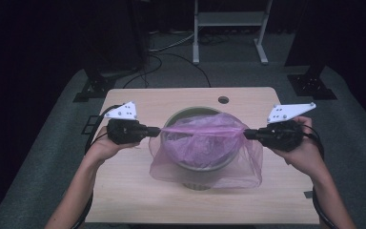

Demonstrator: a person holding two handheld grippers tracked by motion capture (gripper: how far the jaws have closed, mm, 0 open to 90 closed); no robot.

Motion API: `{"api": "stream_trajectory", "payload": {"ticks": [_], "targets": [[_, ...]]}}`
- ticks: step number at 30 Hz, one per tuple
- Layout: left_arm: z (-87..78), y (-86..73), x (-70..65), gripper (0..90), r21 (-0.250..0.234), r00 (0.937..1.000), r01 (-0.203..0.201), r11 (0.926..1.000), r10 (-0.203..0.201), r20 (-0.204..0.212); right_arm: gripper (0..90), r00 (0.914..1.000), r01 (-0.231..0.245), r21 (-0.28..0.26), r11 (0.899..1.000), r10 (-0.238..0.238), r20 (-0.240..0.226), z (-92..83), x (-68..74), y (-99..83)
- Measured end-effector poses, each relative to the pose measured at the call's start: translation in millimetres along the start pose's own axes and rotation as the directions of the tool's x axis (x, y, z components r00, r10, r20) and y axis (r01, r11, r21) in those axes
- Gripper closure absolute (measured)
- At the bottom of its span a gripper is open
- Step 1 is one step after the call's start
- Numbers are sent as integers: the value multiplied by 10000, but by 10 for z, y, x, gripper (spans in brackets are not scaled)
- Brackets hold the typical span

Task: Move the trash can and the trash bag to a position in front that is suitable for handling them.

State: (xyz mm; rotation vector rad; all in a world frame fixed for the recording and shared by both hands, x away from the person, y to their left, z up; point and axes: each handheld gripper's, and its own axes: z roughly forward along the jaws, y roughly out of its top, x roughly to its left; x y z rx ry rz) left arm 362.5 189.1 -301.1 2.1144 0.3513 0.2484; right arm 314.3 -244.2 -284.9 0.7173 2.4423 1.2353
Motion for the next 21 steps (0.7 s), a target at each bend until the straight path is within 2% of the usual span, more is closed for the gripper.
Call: {"api": "stream_trajectory", "payload": {"ticks": [7, 12, 15, 17, 19, 21], "targets": [[96, 63, 133, 899, 91, 9983, 201, 9998, -196, -541, 900, 9966, -826, -5, 9966, 826, 73, 134, -213, 69], [227, 53, 260, 900, 194, 9951, 505, 9985, -487, -863, 900, 9860, -1617, 219, 9866, 1606, 445, 312, -382, 49], [289, 22, 306, 900, 277, 9935, 687, 9973, -658, -926, 900, 9812, -1882, 182, 9820, 1872, 468, 377, -433, 28], [364, -41, 369, 900, 338, 9904, 954, 9949, -915, -1033, 900, 9747, -2202, 281, 9751, 2188, 461, 476, -480, -12], [398, -78, 410, 900, 196, 9875, 1197, 9926, -1170, -1051, 900, 9711, -2356, 329, 9713, 2339, 469, 516, -501, -33], [410, -89, 423, 900, 155, 9865, 1273, 9917, -1250, -1062, 900, 9660, -2561, 318, 9661, 2546, 442, 563, -532, -61]]}}
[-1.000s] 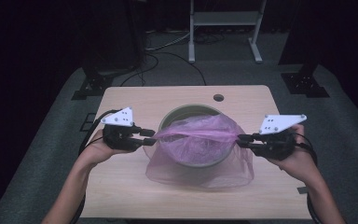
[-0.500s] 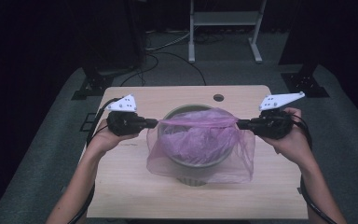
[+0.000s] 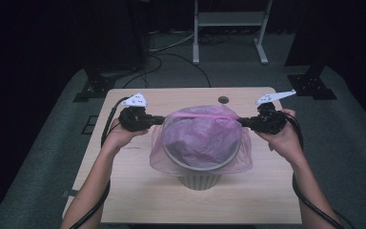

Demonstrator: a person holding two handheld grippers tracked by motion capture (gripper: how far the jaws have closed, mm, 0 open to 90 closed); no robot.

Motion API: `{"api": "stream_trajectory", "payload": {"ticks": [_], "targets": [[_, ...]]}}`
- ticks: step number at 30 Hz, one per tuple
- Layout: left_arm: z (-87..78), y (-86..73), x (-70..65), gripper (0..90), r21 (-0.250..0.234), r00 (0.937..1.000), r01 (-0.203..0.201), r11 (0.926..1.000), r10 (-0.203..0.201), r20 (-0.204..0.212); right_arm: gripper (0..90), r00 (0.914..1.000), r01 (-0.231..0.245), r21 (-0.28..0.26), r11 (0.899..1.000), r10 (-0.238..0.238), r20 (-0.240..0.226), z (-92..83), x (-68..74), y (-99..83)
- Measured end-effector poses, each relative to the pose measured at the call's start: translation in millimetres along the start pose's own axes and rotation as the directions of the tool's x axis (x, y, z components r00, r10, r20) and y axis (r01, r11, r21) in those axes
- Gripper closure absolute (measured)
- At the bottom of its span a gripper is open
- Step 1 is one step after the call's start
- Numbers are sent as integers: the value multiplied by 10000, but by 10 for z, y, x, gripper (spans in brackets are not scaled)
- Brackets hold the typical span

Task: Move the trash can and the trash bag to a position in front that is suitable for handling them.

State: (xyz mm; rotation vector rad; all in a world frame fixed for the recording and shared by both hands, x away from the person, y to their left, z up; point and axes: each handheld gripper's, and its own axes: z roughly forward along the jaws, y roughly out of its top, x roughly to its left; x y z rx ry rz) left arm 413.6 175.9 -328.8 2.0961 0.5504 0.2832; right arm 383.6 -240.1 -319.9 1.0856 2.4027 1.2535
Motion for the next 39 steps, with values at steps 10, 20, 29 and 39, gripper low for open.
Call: {"api": "stream_trajectory", "payload": {"ticks": [10, 20, 29, 39], "targets": [[62, 71, 50, 900, -662, 9966, 363, 9971, -410, -711, 900, 9964, -590, -1191, 9911, 658, 538, -40, -46, 25], [300, -9, 121, 900, -85, 9918, 766, 9970, -771, -1021, 900, 9852, -1442, -229, 9893, 1457, 899, 266, -128, -19], [407, -190, 158, 900, 441, 9889, 1150, 9924, -1102, -1001, 900, 9849, -1628, 672, 9844, 1581, 699, 448, -173, -235], [291, -280, 89, 639, 10, 9918, 1275, 9918, -1275, -18, 778, 9902, -1388, 233, 9900, 1392, -138, 260, -126, -348]]}}
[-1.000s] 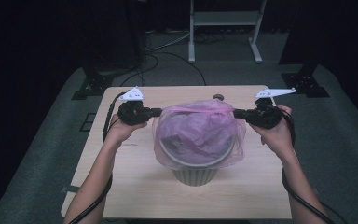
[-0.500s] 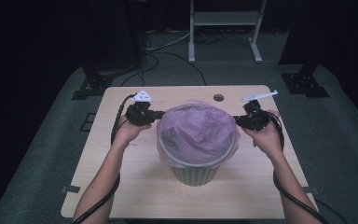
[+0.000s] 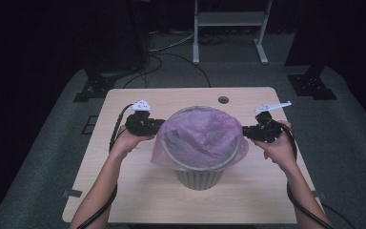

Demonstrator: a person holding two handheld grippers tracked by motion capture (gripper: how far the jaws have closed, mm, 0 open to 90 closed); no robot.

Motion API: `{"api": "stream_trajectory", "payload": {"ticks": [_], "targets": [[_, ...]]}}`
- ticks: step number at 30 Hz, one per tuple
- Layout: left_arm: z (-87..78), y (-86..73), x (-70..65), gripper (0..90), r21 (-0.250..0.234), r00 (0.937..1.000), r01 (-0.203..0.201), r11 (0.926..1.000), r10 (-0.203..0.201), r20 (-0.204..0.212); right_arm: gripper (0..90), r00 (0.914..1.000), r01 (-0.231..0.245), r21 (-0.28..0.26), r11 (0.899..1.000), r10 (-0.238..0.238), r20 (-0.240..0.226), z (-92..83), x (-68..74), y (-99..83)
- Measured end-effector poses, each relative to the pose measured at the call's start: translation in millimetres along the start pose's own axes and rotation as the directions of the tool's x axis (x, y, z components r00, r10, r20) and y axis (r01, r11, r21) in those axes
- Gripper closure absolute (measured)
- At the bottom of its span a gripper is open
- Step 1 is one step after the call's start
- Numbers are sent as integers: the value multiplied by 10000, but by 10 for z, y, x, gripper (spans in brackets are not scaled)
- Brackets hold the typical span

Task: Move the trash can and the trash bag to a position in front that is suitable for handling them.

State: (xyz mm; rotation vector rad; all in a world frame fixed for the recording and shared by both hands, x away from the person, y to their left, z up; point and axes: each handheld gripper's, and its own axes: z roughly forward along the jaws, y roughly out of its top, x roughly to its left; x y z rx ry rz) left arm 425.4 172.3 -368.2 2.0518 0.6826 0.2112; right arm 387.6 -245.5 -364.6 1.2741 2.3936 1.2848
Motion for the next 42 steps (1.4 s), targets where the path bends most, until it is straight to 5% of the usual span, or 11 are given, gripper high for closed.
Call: {"api": "stream_trajectory", "payload": {"ticks": [4, 12, 19, 20, 21, 24, 25, 27, 31, 37, 42], "targets": [[-150, -26, -44, 498, -198, 9997, -236, 9995, 237, 54, 713, 9993, 340, -363, 9988, -345, -144, -151, 38, -49], [-437, -104, -102, 450, -303, 9968, -690, 9972, 701, 391, 660, 9922, 1055, -1114, 9882, -1120, -546, -461, 117, -160], [-650, -95, -217, 407, -749, 9896, -1002, 9921, 1073, 962, 575, 9604, 2187, -1446, 9650, -2390, -1430, -642, 303, -192], [-686, -86, -254, 407, -847, 9858, -1129, 9900, 1223, 1149, 562, 9535, 2332, -1458, 9614, -2555, -1597, -653, 335, -192], [-718, -84, -294, 384, -907, 9809, -1229, 9883, 1348, 1403, 541, 9358, 2684, -1453, 9523, -2935, -1951, -664, 404, -195], [-739, -116, -347, 371, -920, 9715, -1371, 9863, 1520, 1819, 505, 9254, 2863, -1351, 9486, -3103, -2175, -652, 450, -210], [-739, -116, -347, 363, -920, 9715, -1371, 9863, 1520, 1819, 505, 9254, 2863, -1351, 9486, -3103, -2175, -652, 450, -210], [-707, -176, -390, 343, -826, 9570, -1460, 9858, 1619, 2407, 477, 9182, 3005, -1267, 9453, -3227, -2298, -638, 467, -245], [-601, -257, -441, 306, -543, 9425, -1673, 9844, 1758, 2841, 453, 9088, 3220, -1143, 9398, -3407, -2409, -595, 504, -310], [-473, -260, -489, 313, -575, 9311, -1903, 9800, 1988, 3059, 462, 8998, 3855, -738, 9197, -3925, -1905, -447, 620, -342], [-444, -205, -497, 377, -750, 9284, -1994, 9770, 2128, 3045, 494, 8973, 3962, -723, 9153, -4026, -1807, -411, 649, -319]]}}
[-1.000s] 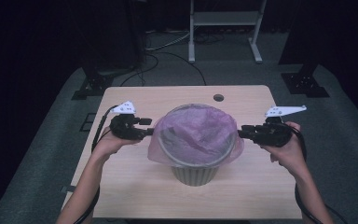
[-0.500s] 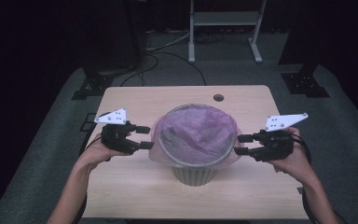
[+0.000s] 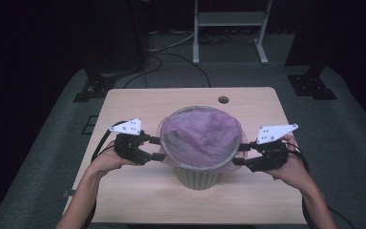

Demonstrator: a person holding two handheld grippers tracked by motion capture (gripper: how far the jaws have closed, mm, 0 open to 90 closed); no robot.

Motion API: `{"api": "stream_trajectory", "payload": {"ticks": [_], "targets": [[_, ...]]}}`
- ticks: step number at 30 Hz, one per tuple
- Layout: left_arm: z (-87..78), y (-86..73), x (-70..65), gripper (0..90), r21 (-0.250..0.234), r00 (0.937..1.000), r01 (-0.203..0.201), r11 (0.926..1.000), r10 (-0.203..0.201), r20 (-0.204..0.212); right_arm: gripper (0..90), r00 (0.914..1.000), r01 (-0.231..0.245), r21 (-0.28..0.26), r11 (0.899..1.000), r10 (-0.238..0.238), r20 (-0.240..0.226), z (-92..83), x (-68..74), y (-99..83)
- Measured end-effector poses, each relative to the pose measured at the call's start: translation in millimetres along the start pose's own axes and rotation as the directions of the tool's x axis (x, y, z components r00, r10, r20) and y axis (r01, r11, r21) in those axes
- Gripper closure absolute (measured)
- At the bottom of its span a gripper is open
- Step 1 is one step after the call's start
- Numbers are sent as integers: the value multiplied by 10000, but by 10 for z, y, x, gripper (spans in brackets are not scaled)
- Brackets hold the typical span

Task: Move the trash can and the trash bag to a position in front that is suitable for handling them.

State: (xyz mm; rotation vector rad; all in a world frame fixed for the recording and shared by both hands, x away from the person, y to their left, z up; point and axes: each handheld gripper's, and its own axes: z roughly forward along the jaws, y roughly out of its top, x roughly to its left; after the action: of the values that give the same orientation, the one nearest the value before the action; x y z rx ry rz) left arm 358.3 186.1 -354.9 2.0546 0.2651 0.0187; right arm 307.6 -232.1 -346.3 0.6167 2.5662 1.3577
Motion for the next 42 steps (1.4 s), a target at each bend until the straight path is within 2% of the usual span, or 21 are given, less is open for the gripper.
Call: {"api": "stream_trajectory", "payload": {"ticks": [3, 4, 8, 9, 10, 11, 12, 13, 14, 15, 18, 25, 29, 31, 37, 38, 39, 40, 42], "targets": [[21, 30, -2, 442, 74, 9998, -161, 9998, 162, -152, 538, 9999, 90, 52, 9999, -91, 109, 17, 11, 11], [22, 41, 1, 476, 121, 9993, -224, 9997, 227, -300, 590, 9994, 114, 78, 9999, -117, 312, 21, 10, 14], [38, 47, 1, 587, 137, 9975, -259, 9996, 268, -659, 714, 9983, 1, 74, 10000, -6, 585, 21, 2, 21], [38, 47, 1, 622, 137, 9975, -259, 9996, 268, -659, 714, 9983, 1, 74, 10000, -6, 585, 21, 2, 21], [50, 53, -3, 622, 196, 9956, -333, 9993, 348, -871, 742, 9978, -3, 57, 10000, -1, 667, 24, 3, 23], [68, 59, -4, 724, 152, 9944, -335, 9993, 348, -1000, 834, 9950, -53, -66, 10000, 60, 993, 41, 8, 19], [80, 61, -7, 758, 100, 9942, -328, 9994, 336, -1018, 868, 9940, -108, -106, 9999, 119, 1089, 47, 5, 18], [80, 61, -7, 809, 100, 9942, -328, 9994, 336, -1018, 868, 9940, -108, -106, 9999, 119, 1089, 47, 5, 18], [91, 64, -9, 809, 91, 9935, -399, 9992, 406, -1065, 900, 9934, -200, -151, 9997, 216, 1128, 54, 1, 15], [99, 56, -12, 888, 3, 9935, -358, 9994, 357, -1084, 900, 9932, -282, -227, 9993, 306, 1127, 63, -1, 7], [105, 16, -17, 899, -157, 9951, -221, 9996, 205, -969, 900, 9949, -374, -242, 9990, 395, 926, 70, 12, -12], [157, -133, -42, 900, -134, 9975, -57, 9999, 47, -701, 900, 9966, -522, 371, 9979, 497, 657, 176, 19, -158], [183, -193, -59, 900, -152, 9984, -68, 9999, 59, -558, 900, 9969, -635, 433, 9970, 614, 487, 220, 19, -229], [195, -227, -80, 900, -127, 9992, -124, 9998, 119, -390, 900, 9973, -593, 673, 9960, 563, 466, 253, 44, -253], [236, -327, -101, 900, 211, 9990, -112, 9997, 121, -421, 900, 9983, -492, 1273, 9906, 447, 382, 355, 77, -329], [253, -360, -102, 900, 402, 9990, -184, 9990, 200, -391, 900, 9983, -492, 1273, 9906, 447, 382, 355, 77, -329], [272, -398, -101, 900, 685, 9983, -204, 9974, 241, -535, 900, 9982, -528, 1563, 9863, 474, 380, 398, 74, -368], [283, -427, -94, 900, 863, 9976, -167, 9961, 224, -654, 900, 9981, -541, 1624, 9852, 485, 384, 408, 73, -378], [282, -457, -79, 900, 835, 9976, -105, 9965, 161, -675, 900, 9981, -564, 1830, 9815, 509, 345, 454, 62, -421]]}}
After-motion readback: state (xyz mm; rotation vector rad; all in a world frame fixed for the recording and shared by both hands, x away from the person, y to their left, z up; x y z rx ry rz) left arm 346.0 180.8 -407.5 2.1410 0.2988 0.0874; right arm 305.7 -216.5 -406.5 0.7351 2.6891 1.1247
